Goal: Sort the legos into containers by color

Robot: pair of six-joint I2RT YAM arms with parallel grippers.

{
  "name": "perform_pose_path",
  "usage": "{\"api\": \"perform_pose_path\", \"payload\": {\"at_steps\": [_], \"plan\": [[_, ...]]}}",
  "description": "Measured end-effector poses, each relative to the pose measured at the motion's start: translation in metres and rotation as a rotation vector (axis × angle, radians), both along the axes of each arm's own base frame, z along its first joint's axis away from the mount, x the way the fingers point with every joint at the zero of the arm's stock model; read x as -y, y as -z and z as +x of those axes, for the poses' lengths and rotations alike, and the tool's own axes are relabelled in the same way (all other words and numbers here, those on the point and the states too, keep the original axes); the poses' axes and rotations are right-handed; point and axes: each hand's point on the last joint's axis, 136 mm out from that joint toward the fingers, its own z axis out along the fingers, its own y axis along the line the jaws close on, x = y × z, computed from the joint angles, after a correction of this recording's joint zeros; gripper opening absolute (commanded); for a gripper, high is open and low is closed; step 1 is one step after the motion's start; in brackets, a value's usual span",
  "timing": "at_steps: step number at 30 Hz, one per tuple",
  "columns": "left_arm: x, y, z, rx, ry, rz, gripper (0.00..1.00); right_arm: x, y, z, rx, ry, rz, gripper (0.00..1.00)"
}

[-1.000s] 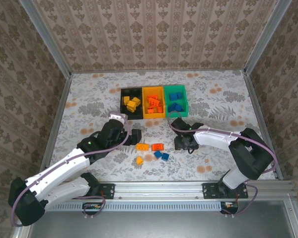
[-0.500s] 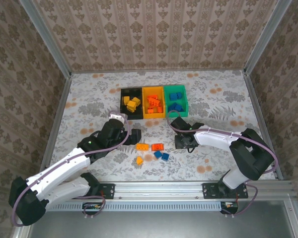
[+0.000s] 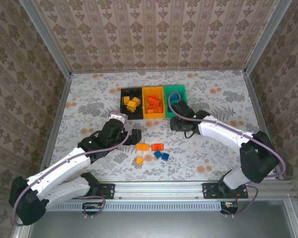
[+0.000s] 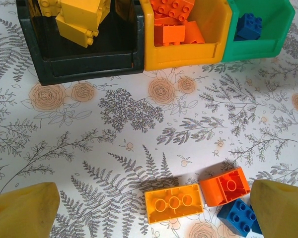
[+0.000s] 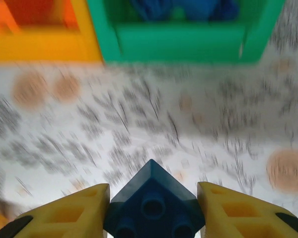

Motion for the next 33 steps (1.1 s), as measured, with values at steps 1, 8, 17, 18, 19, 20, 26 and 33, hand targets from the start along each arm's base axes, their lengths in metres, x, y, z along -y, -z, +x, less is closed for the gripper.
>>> {"api": "perform_pose_path", "payload": {"at_steps": [1, 8, 17, 18, 19, 20, 26, 33], "plan": [[0.000, 0.001, 0.000, -0.001, 0.000, 0.001, 1.00, -0.002, -0.008, 0.015, 0.022, 0.015, 0.013, 0.44], [-0.001, 0.006, -0.003, -0.017, 0.006, 0.006, 1.00, -0.003, -0.006, 0.092, 0.061, 0.103, -0.005, 0.45], [0.000, 0.006, -0.004, -0.021, 0.013, 0.001, 1.00, 0.006, 0.010, 0.143, 0.061, 0.148, -0.066, 0.78], [-0.001, 0.006, -0.004, -0.022, 0.011, 0.000, 1.00, 0.006, 0.009, 0.143, 0.061, 0.144, -0.069, 0.79], [-0.002, 0.006, -0.005, -0.022, 0.011, 0.001, 1.00, 0.006, 0.007, 0.143, 0.064, 0.143, -0.068, 0.81], [-0.003, 0.005, -0.005, -0.022, 0.010, 0.000, 1.00, 0.006, 0.005, 0.143, 0.067, 0.142, -0.066, 0.82], [-0.007, -0.004, -0.009, -0.003, 0.008, -0.017, 1.00, 0.005, -0.008, 0.097, 0.059, 0.091, -0.024, 0.84], [-0.014, 0.001, -0.009, -0.006, -0.012, -0.006, 1.00, -0.018, -0.012, 0.000, -0.007, -0.098, 0.079, 0.82]]}}
